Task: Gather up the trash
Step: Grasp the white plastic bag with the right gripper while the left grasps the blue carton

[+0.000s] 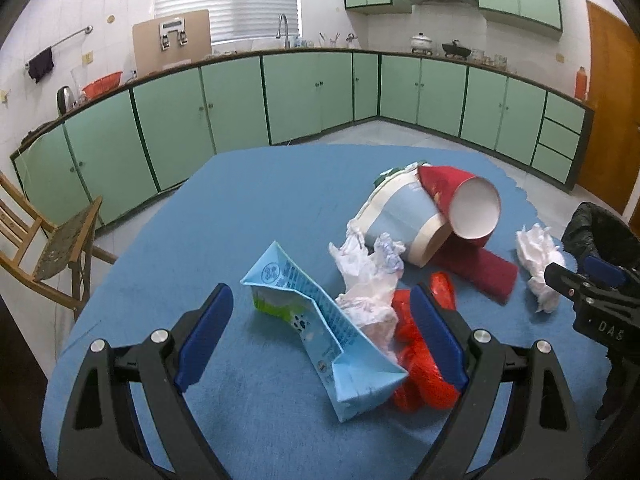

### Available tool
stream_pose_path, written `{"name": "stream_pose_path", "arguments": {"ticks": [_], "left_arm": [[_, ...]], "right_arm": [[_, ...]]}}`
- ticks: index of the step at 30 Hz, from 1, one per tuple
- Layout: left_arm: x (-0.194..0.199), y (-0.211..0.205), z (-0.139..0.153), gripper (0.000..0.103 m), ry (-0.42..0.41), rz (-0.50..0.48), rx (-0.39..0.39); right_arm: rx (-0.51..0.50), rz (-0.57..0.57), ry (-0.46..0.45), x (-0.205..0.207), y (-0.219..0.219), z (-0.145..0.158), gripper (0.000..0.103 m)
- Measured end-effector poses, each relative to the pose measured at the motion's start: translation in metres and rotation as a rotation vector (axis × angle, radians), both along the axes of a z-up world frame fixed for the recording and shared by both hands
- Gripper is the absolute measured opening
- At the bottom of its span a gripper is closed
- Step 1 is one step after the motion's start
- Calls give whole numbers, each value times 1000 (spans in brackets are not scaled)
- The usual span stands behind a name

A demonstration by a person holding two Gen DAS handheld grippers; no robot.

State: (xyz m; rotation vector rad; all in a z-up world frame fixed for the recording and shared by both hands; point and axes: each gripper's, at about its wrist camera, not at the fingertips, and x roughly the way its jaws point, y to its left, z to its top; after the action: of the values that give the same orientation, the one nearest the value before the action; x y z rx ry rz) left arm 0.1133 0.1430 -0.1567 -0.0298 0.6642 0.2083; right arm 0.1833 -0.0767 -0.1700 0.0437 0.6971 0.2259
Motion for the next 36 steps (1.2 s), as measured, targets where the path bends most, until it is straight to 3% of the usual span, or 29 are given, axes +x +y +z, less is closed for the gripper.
{"name": "stream_pose_path", "arguments": {"ticks": [3, 7, 11, 14, 20, 33, 35, 36], "left_arm": [[5, 2, -5, 87, 15, 2, -8], [9, 6, -8, 87, 27, 3, -17], [12, 7, -12, 86, 39, 9, -30], [12, 10, -13, 77, 44, 17, -37], [14, 18, -15, 58, 56, 29, -80], [-4, 14, -5, 57, 58, 15, -123], [-5, 12, -6, 52, 62, 6, -118], [-4, 11, -8, 44, 70, 1, -120]], "right_arm": [[5, -4, 43, 9, 0, -6, 77], [17, 23, 95, 17, 1, -13, 60], [-4, 66, 88, 14, 10, -12, 43], [-5, 81, 77, 10, 12, -9, 36], [37, 103, 51, -6, 11, 4, 35], [23, 151, 0, -25, 14, 24, 35], [31, 151, 2, -28, 13, 24, 35], [34, 149, 6, -28, 12, 23, 35]]}}
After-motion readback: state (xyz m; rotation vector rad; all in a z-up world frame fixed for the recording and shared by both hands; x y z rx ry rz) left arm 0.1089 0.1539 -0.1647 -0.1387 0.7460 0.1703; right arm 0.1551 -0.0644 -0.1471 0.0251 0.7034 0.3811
